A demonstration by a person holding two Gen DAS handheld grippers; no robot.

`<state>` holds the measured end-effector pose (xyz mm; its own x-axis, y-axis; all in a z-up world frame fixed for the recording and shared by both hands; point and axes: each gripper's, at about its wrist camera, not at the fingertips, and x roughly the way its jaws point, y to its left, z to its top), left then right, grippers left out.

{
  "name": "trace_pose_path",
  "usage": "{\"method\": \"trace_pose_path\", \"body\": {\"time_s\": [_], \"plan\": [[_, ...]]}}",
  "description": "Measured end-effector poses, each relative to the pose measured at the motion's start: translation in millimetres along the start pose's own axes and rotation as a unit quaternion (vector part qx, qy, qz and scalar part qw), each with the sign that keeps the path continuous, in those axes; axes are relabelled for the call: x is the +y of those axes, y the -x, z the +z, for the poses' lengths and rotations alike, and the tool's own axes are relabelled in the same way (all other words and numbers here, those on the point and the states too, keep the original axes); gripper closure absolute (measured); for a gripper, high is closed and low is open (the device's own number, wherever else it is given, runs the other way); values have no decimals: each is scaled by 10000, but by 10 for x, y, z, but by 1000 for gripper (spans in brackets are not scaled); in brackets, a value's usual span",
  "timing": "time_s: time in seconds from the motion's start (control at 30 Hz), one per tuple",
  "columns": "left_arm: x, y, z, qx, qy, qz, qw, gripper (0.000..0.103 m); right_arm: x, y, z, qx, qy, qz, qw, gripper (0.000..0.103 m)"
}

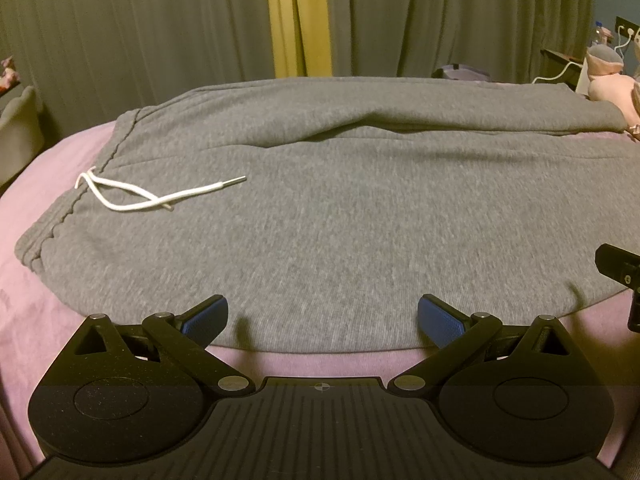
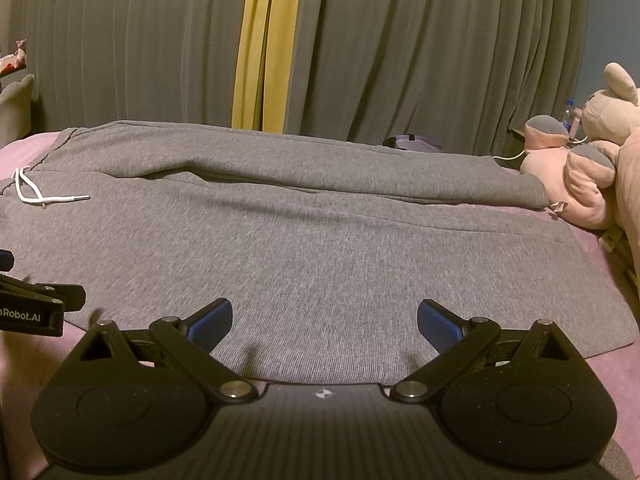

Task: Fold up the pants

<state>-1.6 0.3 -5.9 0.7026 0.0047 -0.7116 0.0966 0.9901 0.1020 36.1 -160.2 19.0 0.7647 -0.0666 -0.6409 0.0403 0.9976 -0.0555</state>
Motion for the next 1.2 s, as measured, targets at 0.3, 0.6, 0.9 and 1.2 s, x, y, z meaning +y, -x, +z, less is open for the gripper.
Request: {"method": "trace_pose_path", "body": {"time_s": [0.3, 0.6, 0.9, 1.2], "plan": [[-5, 12, -1, 18, 0, -8, 10000, 0, 0, 1, -2, 4, 9, -4, 10000, 4], [-10, 9, 3, 34, -2, -8, 10000, 0, 5, -9, -26, 22, 55, -4, 10000, 4], [-15, -9, 2, 88, -14, -13, 10000, 0, 5, -16, -34, 38, 83, -13, 10000, 4], [-15, -17, 16, 142, -27, 1, 9999, 0, 9, -15, -32, 37, 87, -11, 10000, 4]]}}
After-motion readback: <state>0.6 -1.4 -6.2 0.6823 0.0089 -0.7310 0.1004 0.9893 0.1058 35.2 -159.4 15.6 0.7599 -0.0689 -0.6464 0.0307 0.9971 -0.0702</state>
